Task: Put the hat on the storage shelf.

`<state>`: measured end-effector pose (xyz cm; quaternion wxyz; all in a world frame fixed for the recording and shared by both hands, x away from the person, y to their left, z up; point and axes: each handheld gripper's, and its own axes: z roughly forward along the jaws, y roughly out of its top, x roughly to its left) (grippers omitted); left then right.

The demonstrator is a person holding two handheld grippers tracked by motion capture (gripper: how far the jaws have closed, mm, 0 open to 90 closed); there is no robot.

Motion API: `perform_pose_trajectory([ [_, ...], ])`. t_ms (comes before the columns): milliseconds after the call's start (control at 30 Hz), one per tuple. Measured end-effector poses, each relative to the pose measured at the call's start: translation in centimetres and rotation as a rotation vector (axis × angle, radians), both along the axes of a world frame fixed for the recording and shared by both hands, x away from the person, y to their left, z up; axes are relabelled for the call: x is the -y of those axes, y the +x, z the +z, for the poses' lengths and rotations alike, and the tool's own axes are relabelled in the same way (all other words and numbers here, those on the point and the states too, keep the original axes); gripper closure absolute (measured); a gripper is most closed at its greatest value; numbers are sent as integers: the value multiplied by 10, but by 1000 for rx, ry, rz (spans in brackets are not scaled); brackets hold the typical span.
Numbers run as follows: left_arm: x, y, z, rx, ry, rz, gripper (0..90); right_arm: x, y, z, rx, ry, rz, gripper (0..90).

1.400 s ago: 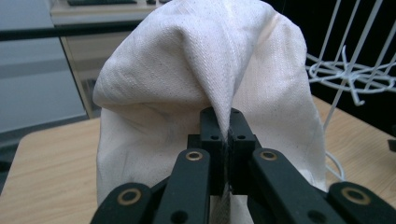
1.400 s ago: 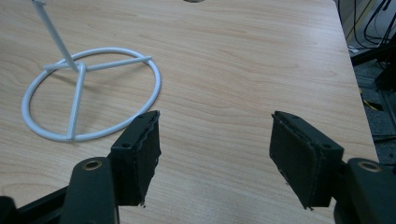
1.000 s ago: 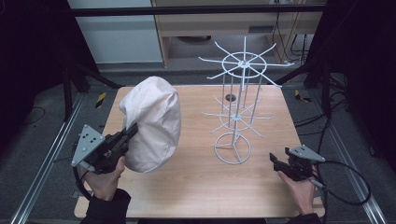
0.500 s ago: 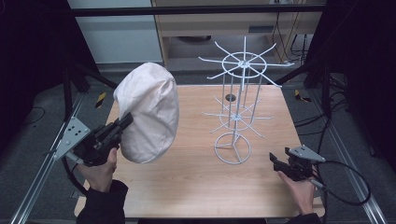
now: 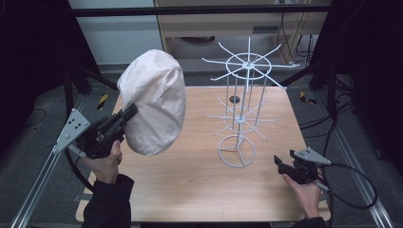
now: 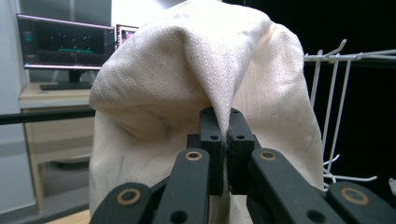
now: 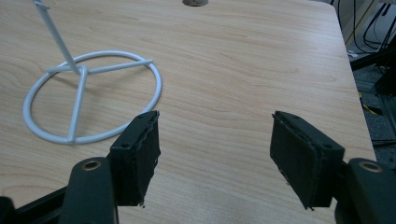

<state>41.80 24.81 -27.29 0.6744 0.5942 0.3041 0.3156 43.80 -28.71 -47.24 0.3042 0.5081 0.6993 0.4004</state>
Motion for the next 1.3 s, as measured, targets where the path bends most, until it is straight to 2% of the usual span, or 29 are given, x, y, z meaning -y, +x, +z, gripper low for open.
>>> perform_pose_trajectory([
  [200,-3,7,3,23,-40,-45,877,0,0,0,2,4,2,331],
  [833,5,17,13,58,-54,-81,877,-1,0,0,-3,12,2,332],
  [933,7,19,17,75,-60,-100,876,0,0,0,5,6,4,332],
  [1000,9,21,19,82,-62,-108,877,0,0,0,0,20,3,332],
  [1300,20,29,23,99,-67,-136,877,-2,0,1,1,23,7,331],
])
